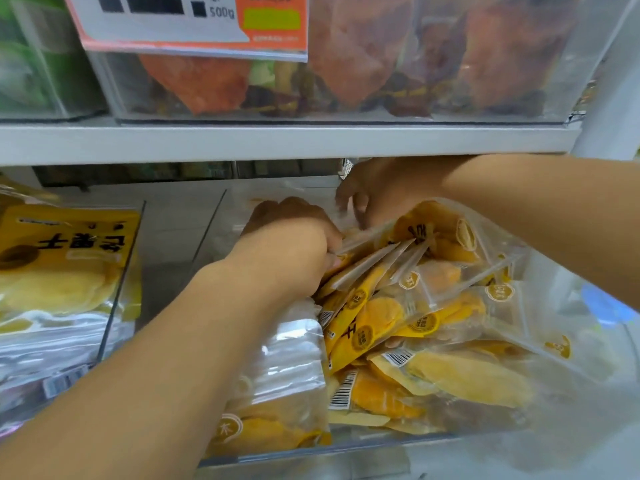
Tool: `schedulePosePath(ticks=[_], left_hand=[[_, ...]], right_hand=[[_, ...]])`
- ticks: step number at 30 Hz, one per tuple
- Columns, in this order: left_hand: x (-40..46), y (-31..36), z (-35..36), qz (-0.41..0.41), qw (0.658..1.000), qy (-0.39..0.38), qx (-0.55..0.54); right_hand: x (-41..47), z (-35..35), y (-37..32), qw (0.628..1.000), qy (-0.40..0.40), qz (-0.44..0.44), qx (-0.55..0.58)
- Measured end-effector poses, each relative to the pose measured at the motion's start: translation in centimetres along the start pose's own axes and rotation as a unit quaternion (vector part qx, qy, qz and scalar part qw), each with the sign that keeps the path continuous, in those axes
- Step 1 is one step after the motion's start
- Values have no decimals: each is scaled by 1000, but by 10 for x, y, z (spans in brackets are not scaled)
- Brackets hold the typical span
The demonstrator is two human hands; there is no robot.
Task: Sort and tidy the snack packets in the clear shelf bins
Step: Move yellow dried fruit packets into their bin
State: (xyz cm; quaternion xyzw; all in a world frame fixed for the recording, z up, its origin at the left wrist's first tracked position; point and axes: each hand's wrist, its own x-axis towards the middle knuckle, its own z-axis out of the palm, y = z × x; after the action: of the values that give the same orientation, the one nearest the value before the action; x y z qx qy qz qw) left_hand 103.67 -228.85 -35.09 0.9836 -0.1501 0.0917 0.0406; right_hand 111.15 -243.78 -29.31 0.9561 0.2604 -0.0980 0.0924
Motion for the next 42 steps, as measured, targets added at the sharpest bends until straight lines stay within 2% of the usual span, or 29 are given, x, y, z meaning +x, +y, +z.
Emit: schedulePosePath(ticks=[2, 6, 8, 13, 18, 22, 24, 25, 27, 29, 32, 36, 38, 42], left_hand=[[3, -1, 1, 1, 1000, -3, -7], [12, -2, 6, -59, 997, -16, -42], [13, -2, 8, -74, 996, -6, -53], [7, 0, 3, -61, 995, -19, -72], [3, 8, -2, -52, 996, -34, -58], [-1, 9, -5, -39, 996, -33, -74], [-2, 8, -6, -37, 996, -40, -72], [-1, 8, -7, -34, 997, -38, -65], [-1, 7, -7, -28, 998, -27, -47], [0, 5, -6, -28, 998, -23, -44], [2, 3, -2, -28, 998, -18, -50], [8, 0, 4, -27, 999, -1, -37], [9, -1, 6, -18, 999, 7, -33], [3, 2, 3, -23, 999, 23, -40]], right_hand=[[3, 9, 7, 999, -5, -29, 13], [13, 29, 12, 991, 81, -70, 79], [15, 30, 9, 988, 113, -69, 76], [16, 31, 39, 979, 201, 24, 9], [15, 40, 45, 970, 227, 31, 75], [11, 41, 35, 947, 271, 28, 169], [6, 40, 26, 946, 241, 29, 215], [5, 39, 22, 956, 213, 24, 202], [5, 36, 14, 981, 159, 29, 111], [2, 29, 8, 989, 128, 57, 45], [-24, 18, 4, 991, 112, 69, 26], [-70, 20, -6, 980, 183, -54, 62], [-65, 25, -13, 981, 149, -108, 61], [-29, 28, -19, 988, 96, -100, 71]])
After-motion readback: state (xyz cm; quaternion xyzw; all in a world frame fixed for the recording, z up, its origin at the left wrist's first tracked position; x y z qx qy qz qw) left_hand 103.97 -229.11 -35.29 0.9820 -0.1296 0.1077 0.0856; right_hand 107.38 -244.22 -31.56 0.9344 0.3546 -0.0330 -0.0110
